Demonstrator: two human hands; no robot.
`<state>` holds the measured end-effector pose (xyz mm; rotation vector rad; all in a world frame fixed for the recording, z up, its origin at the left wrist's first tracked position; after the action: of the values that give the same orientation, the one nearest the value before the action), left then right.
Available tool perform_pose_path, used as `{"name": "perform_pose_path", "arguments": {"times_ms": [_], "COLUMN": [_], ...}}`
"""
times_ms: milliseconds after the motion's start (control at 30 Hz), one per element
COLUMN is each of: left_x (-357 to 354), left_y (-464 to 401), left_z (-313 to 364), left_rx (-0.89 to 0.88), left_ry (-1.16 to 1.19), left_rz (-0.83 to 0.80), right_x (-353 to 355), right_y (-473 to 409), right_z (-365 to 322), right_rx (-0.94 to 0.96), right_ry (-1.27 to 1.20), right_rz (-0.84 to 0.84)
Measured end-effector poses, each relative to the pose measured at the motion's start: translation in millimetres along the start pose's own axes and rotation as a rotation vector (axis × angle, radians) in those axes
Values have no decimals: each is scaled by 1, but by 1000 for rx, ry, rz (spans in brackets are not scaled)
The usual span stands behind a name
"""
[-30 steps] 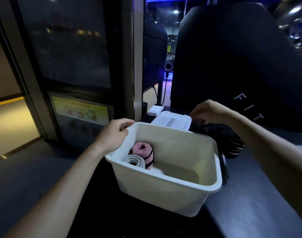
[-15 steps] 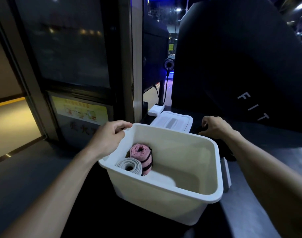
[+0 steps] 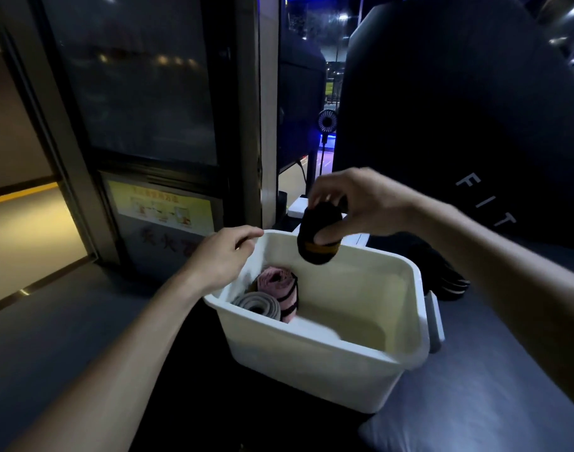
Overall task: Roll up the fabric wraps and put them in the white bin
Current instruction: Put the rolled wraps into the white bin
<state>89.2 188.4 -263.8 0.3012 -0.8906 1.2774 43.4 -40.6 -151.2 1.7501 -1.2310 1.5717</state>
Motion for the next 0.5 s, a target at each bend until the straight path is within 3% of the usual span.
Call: {"name": "perform_pose_path", "arguments": {"times_ms": [67,200,333,500], "left_x": [0,0,-1,-2], "left_y": [1,2,1,0], "left_z": [0,2,2,-3], "left_rx": [-2,-1,0,4], "left_ry": [3,-20,-9,-2], "left_rz": [-7,8,7,8], "right_x": [-12,-28,-72,-95], "right_y": [-4,-6,-6,-6], "right_z": [-22,-36,-24,-1], "right_rx": [65,43,-8,-42], "right_ry": [95,58,284,282], "right_rz": [-46,-202,-366,-460]}}
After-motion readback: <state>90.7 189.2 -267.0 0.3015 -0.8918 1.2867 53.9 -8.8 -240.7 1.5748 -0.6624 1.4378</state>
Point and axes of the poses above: each hand's wrist, its own y-axis away from the middle knuckle, its own x-axis out of the back of the hand, z = x × y, the point moved 4 cm from there along -y, towards the middle knuckle, and after that the axes turned 3 degrees about -z, right-handed, at the moved point
